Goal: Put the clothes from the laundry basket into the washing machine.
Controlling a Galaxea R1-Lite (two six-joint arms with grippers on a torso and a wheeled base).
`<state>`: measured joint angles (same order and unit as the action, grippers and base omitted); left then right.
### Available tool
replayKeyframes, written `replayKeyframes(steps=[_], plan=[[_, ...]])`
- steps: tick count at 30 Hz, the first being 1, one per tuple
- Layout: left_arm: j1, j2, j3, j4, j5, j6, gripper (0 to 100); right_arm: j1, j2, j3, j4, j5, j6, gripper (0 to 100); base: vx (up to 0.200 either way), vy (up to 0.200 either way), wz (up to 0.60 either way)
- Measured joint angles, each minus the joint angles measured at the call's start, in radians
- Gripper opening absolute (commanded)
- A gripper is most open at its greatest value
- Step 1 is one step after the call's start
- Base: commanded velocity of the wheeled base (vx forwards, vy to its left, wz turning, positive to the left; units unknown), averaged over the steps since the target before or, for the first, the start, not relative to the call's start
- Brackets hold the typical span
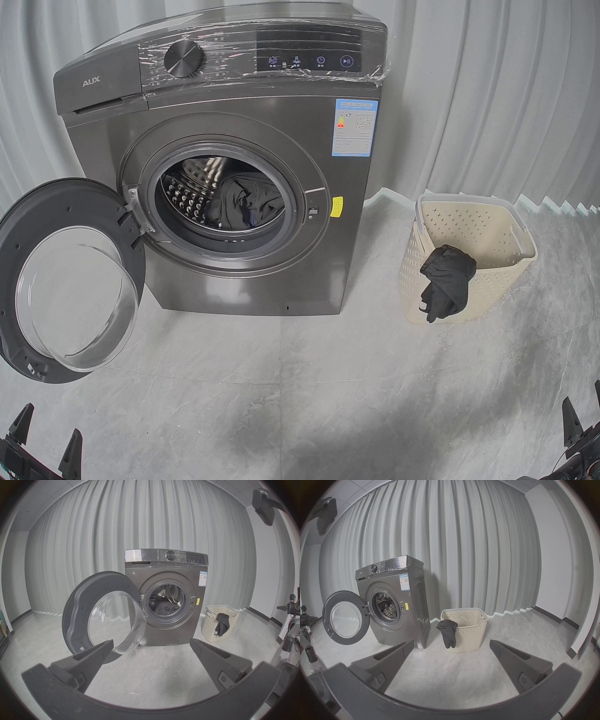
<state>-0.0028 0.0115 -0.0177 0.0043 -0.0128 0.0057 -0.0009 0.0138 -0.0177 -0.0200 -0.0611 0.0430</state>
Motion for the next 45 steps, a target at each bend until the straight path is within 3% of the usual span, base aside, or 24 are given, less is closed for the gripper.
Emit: replayKeyframes(steps=[5,10,29,35,45], plan=[[-0.001,0.000,0.000,0.000,-0.001,-0.002,100,-0.001,0.000,0.000,0.020,0.037,-0.030,100,0.000,-0.080,0.00],[-0.001,0.000,0.000,-0.001,-0.003,-0.003,100,0.002,0.000,0.000,0.022,0.045,-0.037,100,0.000,-0.080,0.00],[-0.002,0.002,0.000,0.001,0.002,-0.010,100,0.002,0.000,0.000,0.021,0.046,-0.038,100,0.000,-0.200,0.00],[-0.002,0.002,0.000,0.000,0.006,-0.015,100,0.002,0.000,0.000,0.022,0.046,-0.038,100,0.000,0.000,0.00],[-0.002,0.003,0.000,0.001,0.007,-0.016,100,0.001,0.000,0.000,0.022,0.048,-0.041,100,0.000,-0.180,0.00]])
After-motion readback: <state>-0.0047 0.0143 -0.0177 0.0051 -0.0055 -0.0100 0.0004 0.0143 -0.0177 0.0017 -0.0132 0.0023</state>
